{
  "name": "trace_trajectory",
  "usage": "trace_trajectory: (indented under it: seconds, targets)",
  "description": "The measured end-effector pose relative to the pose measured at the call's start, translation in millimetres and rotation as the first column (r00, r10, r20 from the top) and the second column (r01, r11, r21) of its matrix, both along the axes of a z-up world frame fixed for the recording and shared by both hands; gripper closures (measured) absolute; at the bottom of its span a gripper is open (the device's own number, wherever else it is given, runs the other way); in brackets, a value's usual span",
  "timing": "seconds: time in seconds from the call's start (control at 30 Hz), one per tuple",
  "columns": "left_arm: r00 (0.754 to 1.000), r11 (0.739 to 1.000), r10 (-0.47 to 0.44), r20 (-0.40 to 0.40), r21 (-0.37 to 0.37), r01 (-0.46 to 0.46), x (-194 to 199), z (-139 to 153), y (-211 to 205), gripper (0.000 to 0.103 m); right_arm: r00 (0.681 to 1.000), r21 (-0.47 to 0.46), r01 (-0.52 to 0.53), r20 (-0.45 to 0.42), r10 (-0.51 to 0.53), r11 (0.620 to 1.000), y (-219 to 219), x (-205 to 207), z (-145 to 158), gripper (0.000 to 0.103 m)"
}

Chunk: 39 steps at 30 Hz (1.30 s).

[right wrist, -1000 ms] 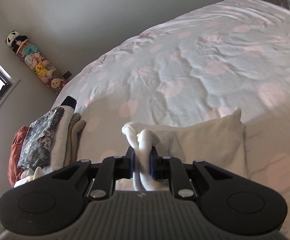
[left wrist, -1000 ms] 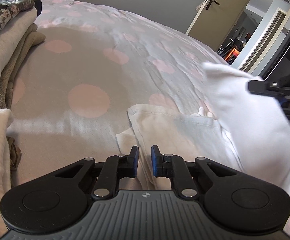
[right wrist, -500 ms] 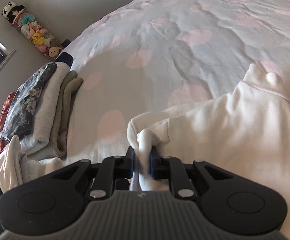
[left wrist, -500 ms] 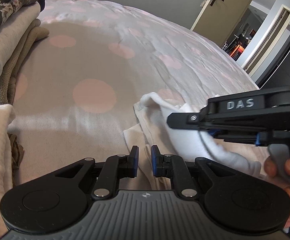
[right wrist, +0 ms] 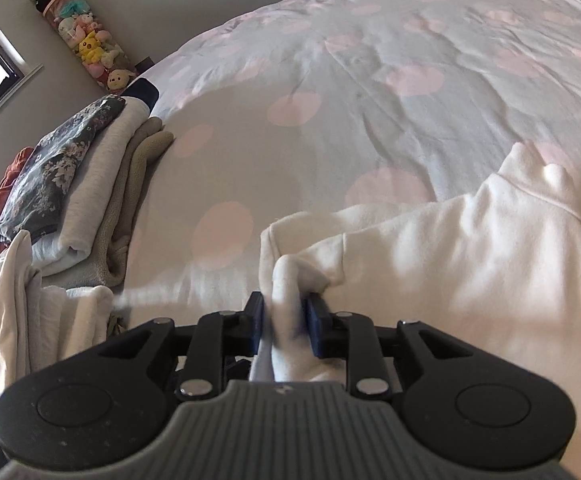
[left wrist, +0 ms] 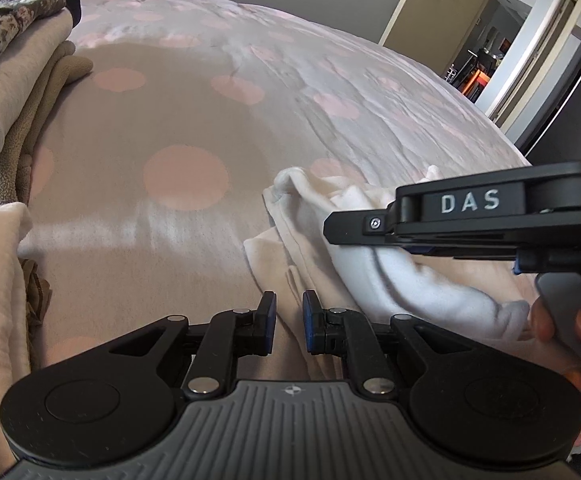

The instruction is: Fold clothes

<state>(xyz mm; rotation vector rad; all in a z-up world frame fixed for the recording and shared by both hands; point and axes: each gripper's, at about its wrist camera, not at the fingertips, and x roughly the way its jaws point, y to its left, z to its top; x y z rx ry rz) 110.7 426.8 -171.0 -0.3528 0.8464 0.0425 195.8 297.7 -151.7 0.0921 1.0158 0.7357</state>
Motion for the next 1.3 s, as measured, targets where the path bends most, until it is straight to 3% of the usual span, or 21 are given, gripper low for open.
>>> trace_trajectory:
  seconds: [0.27,0.53,0.83,0.93,1.0,1.2,1.3]
  targets:
    - [1.000,0.999,0.010,0.017,0.041,-0.011,-23.0,12.9,-16.6,0.092,0.993,0.002,-0.051,0.105,0.050,0.999,-30.6,-32.3,25.7,0.070]
    - [0.997,0.997,0.080,0.010,-0.010,-0.080,-47.7,28.9,-31.3,0.091,0.978,0.013,-0.058,0.203,0.054,0.998,-77.2,-81.1,43.9,0.054]
    - [0.983,0.983,0.183,-0.017,-0.029,-0.183,-77.2,28.7,-38.2,0.087,0.942,-0.099,-0.043,0.326,0.073,0.994,-118.3,-128.0,25.4,0.054]
    - [0.980,0.979,0.194,-0.040,-0.047,-0.196,-86.6,26.5,-40.3,0.076,0.944,-0.119,-0.061,0.315,0.096,0.991,-122.9,-138.1,12.6,0.054]
    - [0.978,0.977,0.202,-0.050,-0.065,-0.205,-92.8,25.8,-41.1,0.063,0.944,-0.119,-0.080,0.309,0.113,0.990,-123.8,-144.6,6.5,0.054]
    - [0.980,0.968,0.199,-0.023,-0.150,-0.200,-103.4,29.9,-45.2,0.059,0.931,-0.134,-0.140,0.321,0.176,0.981,-121.0,-161.6,-7.2,0.054]
    - [0.982,0.977,0.176,-0.064,-0.109,-0.182,-98.2,26.1,-52.7,0.057,0.935,-0.124,-0.150,0.305,0.182,0.981,-120.3,-163.0,-11.3,0.054]
